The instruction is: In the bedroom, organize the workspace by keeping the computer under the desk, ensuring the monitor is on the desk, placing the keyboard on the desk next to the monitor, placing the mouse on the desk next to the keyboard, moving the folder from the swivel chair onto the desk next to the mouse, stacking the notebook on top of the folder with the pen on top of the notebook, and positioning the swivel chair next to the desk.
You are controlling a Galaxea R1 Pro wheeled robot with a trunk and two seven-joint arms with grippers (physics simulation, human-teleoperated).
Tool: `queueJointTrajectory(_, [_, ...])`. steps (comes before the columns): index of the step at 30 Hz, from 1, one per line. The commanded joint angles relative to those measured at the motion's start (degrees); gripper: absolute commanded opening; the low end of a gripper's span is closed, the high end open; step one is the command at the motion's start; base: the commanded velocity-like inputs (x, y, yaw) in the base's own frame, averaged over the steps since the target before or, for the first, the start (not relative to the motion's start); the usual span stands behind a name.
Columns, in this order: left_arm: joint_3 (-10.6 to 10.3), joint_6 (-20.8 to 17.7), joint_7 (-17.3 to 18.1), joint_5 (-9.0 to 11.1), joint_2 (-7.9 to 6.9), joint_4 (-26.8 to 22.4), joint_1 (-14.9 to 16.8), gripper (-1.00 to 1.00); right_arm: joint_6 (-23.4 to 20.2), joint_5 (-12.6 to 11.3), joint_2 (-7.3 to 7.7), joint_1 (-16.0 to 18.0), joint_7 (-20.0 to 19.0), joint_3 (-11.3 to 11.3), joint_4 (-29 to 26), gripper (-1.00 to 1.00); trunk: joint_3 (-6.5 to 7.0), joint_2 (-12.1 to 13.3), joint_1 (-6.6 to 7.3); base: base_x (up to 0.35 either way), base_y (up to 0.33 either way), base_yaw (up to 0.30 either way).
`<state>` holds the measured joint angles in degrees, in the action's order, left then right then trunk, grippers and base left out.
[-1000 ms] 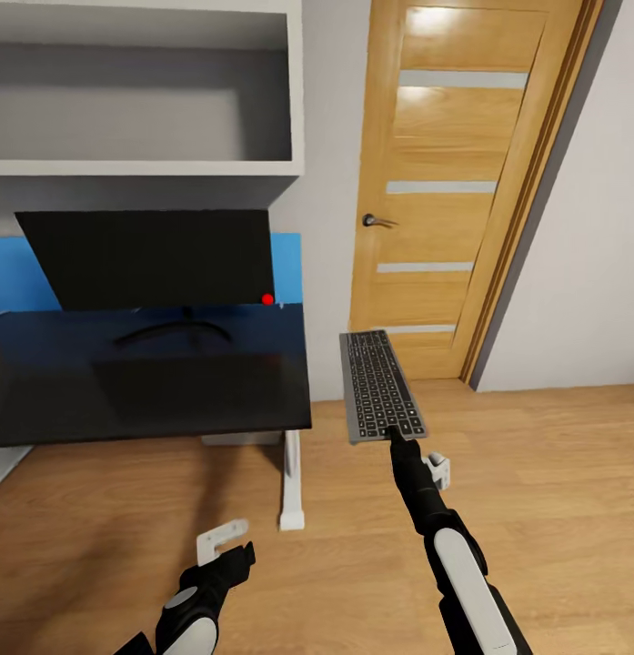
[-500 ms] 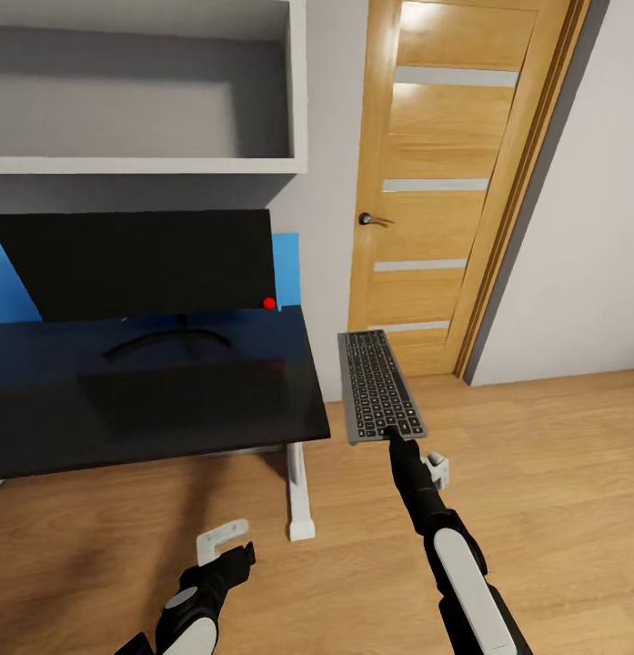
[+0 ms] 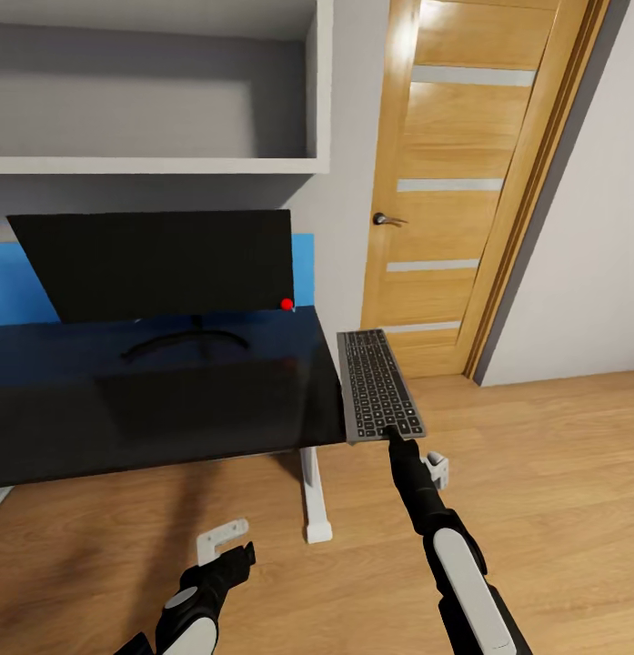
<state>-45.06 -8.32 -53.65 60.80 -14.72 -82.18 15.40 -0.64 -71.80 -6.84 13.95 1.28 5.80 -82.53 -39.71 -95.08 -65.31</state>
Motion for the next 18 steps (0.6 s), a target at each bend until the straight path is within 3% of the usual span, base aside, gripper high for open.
queueJointTrajectory(1, [-0.1,-0.3,-0.3,0.1,-0.04,-0.1,0.1,1.00,-0.1,-0.6,-0.01,0.0,0.0,0.0,0.0,-1.00,-0.06,0.0,-0.01,0.122,0.121,0.000])
queueJointTrajectory(18, [-0.2,-0.3,-0.3,0.1,0.05,0.1,0.1,1.00,-0.1,-1.8,-0.68,0.0,0.1,0.6,2.0,-1.00,-0.06,0.0,-0.01,0.001,0.001,0.000])
